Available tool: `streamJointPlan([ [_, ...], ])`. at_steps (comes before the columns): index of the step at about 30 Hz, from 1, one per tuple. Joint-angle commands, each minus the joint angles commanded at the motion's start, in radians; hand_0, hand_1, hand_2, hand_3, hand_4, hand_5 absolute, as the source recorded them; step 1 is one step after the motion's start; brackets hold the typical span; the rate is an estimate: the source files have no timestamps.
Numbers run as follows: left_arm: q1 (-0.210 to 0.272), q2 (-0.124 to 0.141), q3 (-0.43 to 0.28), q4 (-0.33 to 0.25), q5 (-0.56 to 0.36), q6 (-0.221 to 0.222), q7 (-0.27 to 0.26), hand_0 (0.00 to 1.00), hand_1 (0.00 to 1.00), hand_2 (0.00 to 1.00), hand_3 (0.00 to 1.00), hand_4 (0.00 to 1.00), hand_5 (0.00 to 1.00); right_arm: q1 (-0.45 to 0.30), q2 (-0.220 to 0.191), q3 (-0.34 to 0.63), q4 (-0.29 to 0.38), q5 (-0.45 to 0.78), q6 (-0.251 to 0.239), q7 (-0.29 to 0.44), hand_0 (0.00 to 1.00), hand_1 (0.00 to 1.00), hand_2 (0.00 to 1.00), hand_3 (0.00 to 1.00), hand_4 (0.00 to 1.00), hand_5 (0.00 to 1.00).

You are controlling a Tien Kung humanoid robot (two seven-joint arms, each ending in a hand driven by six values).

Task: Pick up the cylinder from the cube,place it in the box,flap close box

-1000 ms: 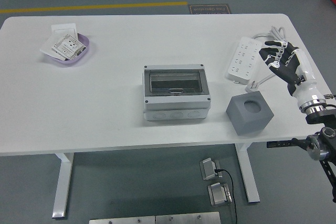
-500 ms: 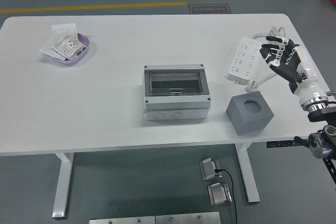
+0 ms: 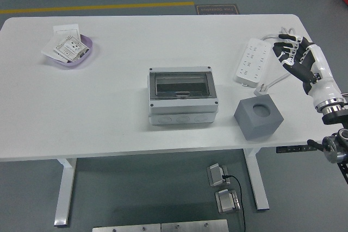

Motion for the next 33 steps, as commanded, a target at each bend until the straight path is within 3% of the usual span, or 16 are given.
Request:
streamJointPlan([
  [16,0.013,-0.002,-0.008,0.004,-0.011,-0.001,-0.001,0.626,0.648,0.61,0.626,0.649,0.181,0.014,0.004,-0.007,0.0,-0.016,-0.025,-0.002,0.752,0.663,0.653,0.675,0.771,0.32],
  [17,0.013,-0.001,-0.007,0.004,-0.013,-0.001,-0.001,0.626,0.648,0.609,0.626,0.649,0.182,0.014,0.005,-0.006,-0.001,-0.015,-0.026,-0.001,0.792,0.694,0.725,0.728,0.767,0.304],
  [33,0.006,0.009,-0.004,-0.001,-0.014,0.0,-0.001,0.629,0.648,0.609,0.626,0.649,0.181,-0.006,0.014,0.013,0.0,-0.025,-0.036,-0.006,0.787,0.694,0.705,0.706,0.751,0.285],
])
